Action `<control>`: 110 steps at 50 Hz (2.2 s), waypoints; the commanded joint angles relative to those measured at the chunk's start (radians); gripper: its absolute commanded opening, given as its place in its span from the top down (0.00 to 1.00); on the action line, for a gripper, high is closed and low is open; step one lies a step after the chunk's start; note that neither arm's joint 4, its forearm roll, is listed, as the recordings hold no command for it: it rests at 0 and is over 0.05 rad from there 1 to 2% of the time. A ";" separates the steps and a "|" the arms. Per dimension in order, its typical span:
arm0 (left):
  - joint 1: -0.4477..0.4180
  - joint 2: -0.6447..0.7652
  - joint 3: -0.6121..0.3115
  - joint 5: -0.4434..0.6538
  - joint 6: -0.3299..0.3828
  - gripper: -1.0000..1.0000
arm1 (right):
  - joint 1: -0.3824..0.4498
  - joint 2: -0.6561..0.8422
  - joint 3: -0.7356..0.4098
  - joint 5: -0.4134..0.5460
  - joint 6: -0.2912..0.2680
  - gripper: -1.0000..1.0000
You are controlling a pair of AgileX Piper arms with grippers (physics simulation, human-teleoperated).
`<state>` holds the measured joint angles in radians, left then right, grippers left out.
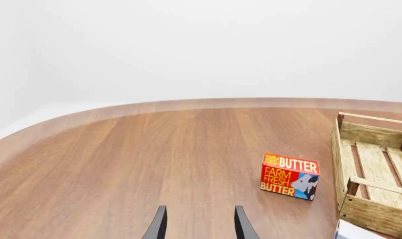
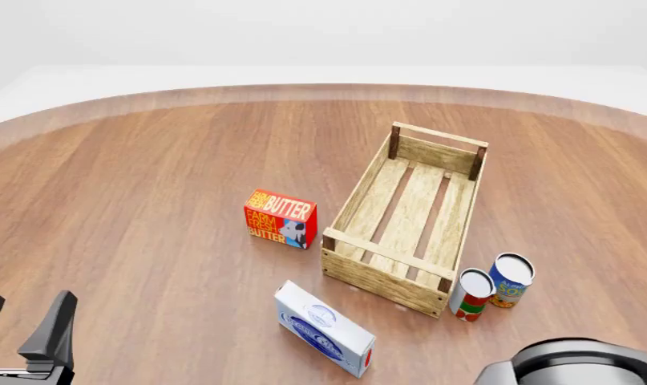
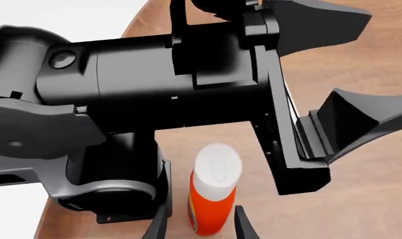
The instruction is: Pick up the ketchup, and put it in the wooden tray.
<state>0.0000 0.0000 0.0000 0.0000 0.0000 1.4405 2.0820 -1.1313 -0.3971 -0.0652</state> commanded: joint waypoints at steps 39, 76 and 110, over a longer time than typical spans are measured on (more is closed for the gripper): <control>0.000 0.000 0.000 0.000 0.000 0.00 | -0.024 0.177 -0.141 0.022 0.000 0.00; 0.000 0.000 0.000 0.000 0.000 0.00 | -0.116 0.021 0.055 -0.044 -0.011 1.00; 0.000 0.000 0.000 0.000 0.000 0.00 | -0.263 -0.252 0.152 0.107 0.045 1.00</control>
<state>0.0000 0.0000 0.0000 0.0000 0.0000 1.2086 1.9416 -1.0025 -0.3556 -0.0578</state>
